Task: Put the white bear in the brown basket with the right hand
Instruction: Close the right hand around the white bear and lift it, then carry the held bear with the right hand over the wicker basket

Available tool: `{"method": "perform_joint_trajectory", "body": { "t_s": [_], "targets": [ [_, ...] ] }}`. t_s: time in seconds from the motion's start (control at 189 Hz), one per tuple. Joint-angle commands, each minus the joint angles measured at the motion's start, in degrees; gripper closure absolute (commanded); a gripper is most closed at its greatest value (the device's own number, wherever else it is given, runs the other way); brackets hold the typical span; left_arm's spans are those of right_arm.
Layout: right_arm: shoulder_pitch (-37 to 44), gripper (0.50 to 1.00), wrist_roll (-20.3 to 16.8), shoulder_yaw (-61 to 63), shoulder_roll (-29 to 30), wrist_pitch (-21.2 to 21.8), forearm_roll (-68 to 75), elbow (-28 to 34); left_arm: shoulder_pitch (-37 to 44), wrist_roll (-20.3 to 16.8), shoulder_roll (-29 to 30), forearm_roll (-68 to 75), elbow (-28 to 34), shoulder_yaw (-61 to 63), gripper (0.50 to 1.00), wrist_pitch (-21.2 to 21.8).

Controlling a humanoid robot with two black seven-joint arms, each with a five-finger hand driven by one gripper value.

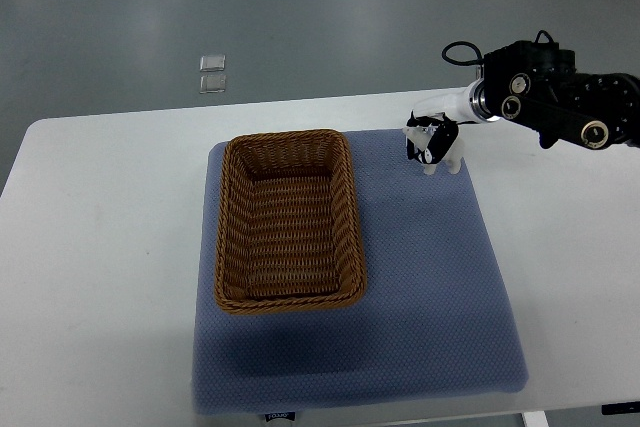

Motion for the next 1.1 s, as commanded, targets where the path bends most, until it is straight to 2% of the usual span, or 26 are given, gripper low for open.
{"method": "perform_joint_trajectory", "body": {
  "t_s": [0.0, 0.143, 0.307, 0.634, 0.877, 1.094],
  "targets": [
    [3.8, 1.0, 0.1, 0.1, -3.1, 0.7, 0.4, 2.8, 0.0, 0.0, 0.0, 0.0, -0.1, 0.0, 0.5, 0.0],
    [8.6, 1.0, -0.1, 0.1, -6.4, 1.3, 2.1, 7.1, -0.1, 0.0, 0.0, 0.0, -0.2, 0.0, 0.5, 0.0],
    [14.3, 1.0, -0.2, 0.1, -8.0, 2.1, 5.1, 9.3, -0.1, 0.0, 0.0, 0.0, -0.1, 0.1, 0.5, 0.0],
    [21.9, 1.0, -0.6, -0.5, -6.7, 2.8, 7.6, 12.1, -0.1, 0.0, 0.0, 0.0, -0.1, 0.1, 0.5, 0.0],
    [21.9, 1.0, -0.6, -1.4, 2.3, 0.5, 8.5, 11.6, -0.1, 0.0, 0.0, 0.0, -0.1, 0.1, 0.5, 0.0],
    [18.0, 1.0, -0.6, -2.9, 13.0, -4.0, 8.9, 6.4, -0.3, 0.0, 0.0, 0.0, -0.1, 0.1, 0.5, 0.0]
  ]
}}
